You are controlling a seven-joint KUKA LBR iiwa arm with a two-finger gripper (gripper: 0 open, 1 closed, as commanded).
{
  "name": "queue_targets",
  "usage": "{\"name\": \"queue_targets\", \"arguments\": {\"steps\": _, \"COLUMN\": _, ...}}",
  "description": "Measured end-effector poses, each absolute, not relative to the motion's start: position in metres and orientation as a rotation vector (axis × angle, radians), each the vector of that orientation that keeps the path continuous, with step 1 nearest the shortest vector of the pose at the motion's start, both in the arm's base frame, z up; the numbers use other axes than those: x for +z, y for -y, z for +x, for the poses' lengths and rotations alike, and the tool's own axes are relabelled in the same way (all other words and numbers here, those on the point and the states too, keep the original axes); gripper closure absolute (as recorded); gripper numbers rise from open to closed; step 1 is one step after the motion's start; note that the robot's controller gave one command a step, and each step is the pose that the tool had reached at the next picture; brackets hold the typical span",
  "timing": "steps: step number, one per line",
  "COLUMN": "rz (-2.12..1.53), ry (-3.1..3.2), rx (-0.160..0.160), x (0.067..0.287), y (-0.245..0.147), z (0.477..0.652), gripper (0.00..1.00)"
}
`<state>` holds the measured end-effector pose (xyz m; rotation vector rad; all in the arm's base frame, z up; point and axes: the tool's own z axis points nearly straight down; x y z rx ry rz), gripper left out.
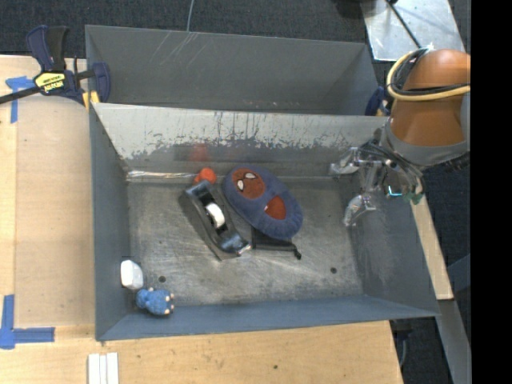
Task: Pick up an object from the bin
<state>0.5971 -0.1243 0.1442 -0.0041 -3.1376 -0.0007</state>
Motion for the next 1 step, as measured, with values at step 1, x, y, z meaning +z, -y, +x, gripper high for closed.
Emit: {"name": "queue_targets", "arguments": {"steps": 1, "rz": 0.461, "ry": 3.113, "rx": 0.007, "x": 0.0754, "y": 0.0405, "z": 0.5970, "gripper": 0.00}}
